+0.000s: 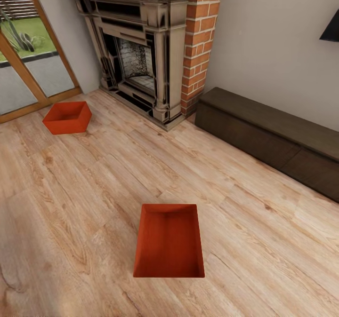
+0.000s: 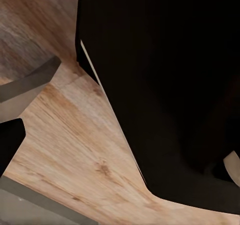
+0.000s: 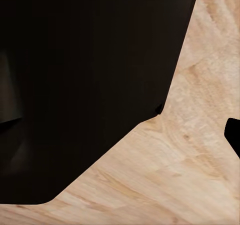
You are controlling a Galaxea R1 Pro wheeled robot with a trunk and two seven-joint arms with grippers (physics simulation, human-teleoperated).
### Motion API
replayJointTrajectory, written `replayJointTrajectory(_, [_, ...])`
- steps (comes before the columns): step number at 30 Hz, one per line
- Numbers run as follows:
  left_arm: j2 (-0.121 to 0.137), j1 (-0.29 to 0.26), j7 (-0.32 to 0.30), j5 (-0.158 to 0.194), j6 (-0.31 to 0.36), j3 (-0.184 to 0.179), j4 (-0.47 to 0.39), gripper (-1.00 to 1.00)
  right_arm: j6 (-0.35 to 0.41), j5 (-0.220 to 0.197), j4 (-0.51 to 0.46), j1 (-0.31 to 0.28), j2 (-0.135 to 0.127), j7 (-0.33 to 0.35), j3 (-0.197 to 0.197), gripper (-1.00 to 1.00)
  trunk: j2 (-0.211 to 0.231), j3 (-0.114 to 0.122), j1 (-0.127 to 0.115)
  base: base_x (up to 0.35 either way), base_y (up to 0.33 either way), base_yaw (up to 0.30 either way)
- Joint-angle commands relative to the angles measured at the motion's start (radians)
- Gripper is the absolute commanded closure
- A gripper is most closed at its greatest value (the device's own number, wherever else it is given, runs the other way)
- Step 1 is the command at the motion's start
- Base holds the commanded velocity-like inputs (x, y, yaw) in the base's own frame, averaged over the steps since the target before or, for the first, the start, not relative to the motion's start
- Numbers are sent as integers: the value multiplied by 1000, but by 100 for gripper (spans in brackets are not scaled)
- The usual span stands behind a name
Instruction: Move the two storage containers from the living room to the garage. In the garage, place one container on the floor and stack the other container on top of it (either order is fine).
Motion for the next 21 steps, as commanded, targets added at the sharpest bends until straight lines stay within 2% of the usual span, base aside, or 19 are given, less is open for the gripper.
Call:
replayJointTrajectory(1, [0,0,1,2,-2,5,0,-100,-6,-10,3,-1,0,2,8,-100,0,0,0,0,0,0])
replayJointTrajectory(12, [-4,0,-1,-2,-2,2,0,-100,-6,-19,-3,-1,2,-1,0,-100,0,0,0,0,0,0])
replayJointTrajectory(18, [0,0,1,-3,18,0,-154,-100,20,-14,-145,-1,5,-6,5,-100,0,0,0,0,0,0])
replayJointTrajectory(21, [0,-1,2,-4,43,0,-218,-100,71,-17,-215,3,4,-20,3,-100,0,0,0,0,0,0])
